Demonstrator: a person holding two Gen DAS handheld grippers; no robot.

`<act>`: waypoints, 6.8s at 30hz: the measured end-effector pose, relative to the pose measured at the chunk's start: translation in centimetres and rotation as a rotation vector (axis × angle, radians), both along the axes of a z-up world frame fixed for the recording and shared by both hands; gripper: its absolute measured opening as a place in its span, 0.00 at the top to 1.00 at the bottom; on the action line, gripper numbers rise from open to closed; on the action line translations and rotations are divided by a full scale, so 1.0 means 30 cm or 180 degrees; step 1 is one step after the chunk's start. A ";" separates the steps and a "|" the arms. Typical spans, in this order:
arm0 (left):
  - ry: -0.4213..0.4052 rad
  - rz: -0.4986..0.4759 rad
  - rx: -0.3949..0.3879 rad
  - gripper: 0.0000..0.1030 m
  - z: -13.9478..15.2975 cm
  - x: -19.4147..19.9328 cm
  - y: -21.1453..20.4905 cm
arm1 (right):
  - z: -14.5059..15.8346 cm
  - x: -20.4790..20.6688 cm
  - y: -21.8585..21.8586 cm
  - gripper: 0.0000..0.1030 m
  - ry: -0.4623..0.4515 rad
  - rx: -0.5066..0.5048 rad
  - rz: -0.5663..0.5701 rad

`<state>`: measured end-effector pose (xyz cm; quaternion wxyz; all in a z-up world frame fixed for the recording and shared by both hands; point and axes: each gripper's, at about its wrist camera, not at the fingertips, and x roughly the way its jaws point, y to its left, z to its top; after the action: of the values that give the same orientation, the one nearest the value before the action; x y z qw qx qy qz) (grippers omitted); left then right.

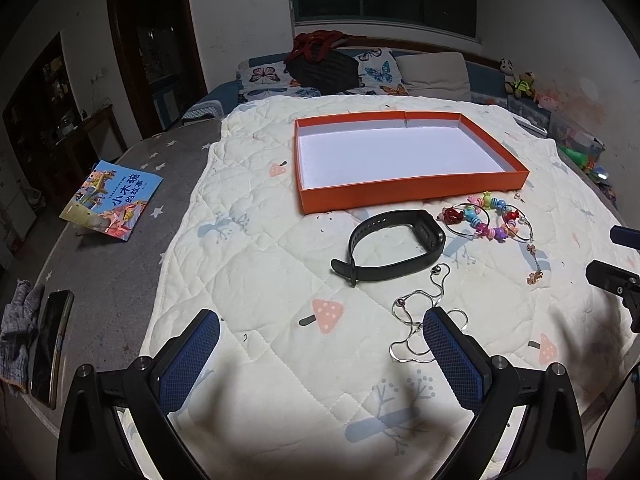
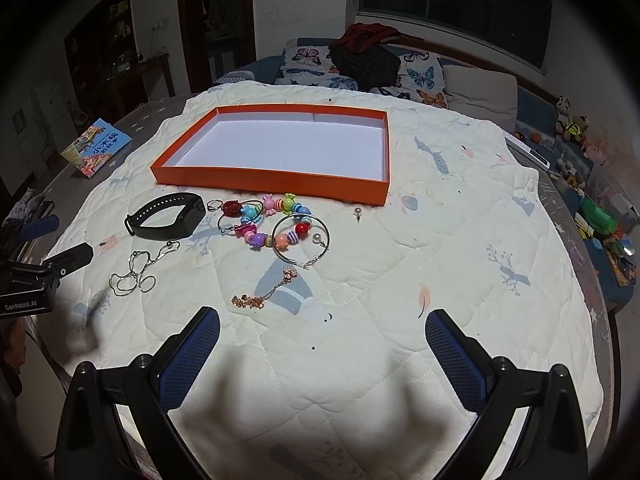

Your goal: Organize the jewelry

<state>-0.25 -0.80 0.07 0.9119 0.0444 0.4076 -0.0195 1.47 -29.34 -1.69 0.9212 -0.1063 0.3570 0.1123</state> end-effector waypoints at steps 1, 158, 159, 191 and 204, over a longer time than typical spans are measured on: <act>0.0007 -0.0005 -0.0004 0.00 -0.002 0.002 -0.001 | 0.000 0.000 0.002 0.00 0.0002 -0.0002 0.0011; 0.0714 -0.0920 -0.0632 0.33 -0.141 1.032 -0.153 | 0.005 0.708 0.129 0.45 0.0326 -0.0150 0.0524; 0.0731 -0.0921 -0.0625 0.33 -0.139 1.031 -0.155 | 0.011 0.704 0.127 0.44 0.0309 -0.0141 0.0530; 0.0304 -0.0930 -0.0764 0.32 0.000 0.386 -0.094 | 0.024 0.271 0.153 0.38 0.0379 -0.0181 0.0994; 0.0307 -0.0697 -0.0840 0.32 -0.033 0.333 0.006 | -0.051 0.310 0.264 0.38 0.0604 -0.0418 0.1220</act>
<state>9.73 -0.63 -0.93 0.8816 -0.0326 0.4375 -0.1741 10.78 -21.42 -3.23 0.8365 -0.2209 0.4218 0.2713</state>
